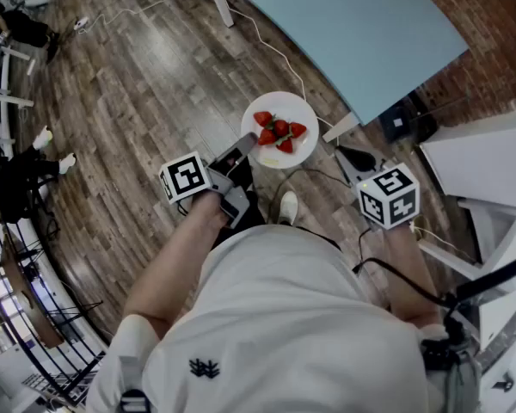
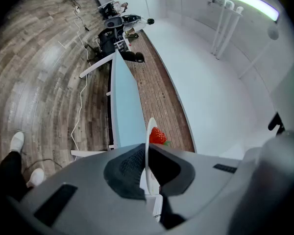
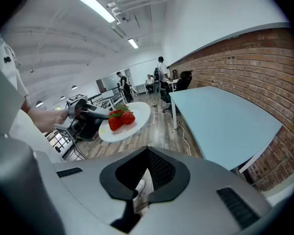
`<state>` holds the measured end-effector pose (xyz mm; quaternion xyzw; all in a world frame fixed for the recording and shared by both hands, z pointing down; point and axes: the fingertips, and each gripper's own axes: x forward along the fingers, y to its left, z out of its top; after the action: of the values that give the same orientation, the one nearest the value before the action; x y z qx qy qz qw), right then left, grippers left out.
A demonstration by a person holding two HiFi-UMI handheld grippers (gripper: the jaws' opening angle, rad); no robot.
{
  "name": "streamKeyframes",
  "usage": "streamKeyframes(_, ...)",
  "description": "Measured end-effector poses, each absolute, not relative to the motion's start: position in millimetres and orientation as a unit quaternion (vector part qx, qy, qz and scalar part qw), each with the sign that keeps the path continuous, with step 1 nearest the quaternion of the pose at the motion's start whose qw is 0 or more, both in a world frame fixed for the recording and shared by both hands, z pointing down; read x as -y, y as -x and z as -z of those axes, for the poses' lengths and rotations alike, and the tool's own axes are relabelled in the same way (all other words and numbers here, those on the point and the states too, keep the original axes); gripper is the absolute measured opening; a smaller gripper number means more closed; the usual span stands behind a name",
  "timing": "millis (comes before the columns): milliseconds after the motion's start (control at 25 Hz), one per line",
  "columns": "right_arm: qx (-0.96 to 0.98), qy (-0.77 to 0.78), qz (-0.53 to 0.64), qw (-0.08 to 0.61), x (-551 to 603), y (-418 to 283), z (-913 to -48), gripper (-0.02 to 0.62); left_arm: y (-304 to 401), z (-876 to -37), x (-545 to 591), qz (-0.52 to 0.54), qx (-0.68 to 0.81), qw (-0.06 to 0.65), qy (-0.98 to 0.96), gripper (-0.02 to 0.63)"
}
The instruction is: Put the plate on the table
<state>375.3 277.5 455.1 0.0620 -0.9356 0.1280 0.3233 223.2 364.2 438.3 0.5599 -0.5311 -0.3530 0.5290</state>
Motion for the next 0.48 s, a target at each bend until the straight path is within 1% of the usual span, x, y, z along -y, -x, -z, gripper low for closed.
streamKeyframes(280,0.938,-0.049,-0.120,0.323,-271,-391,-458,0.008,-222,-447,-376,0.348,0.563,0.522,-0.537,0.010)
streamKeyframes(480,0.937,-0.040,-0.104,0.332,-280,-379,-461,0.008,-208,-449,-385,0.359,0.568,0.512,-0.535,0.009)
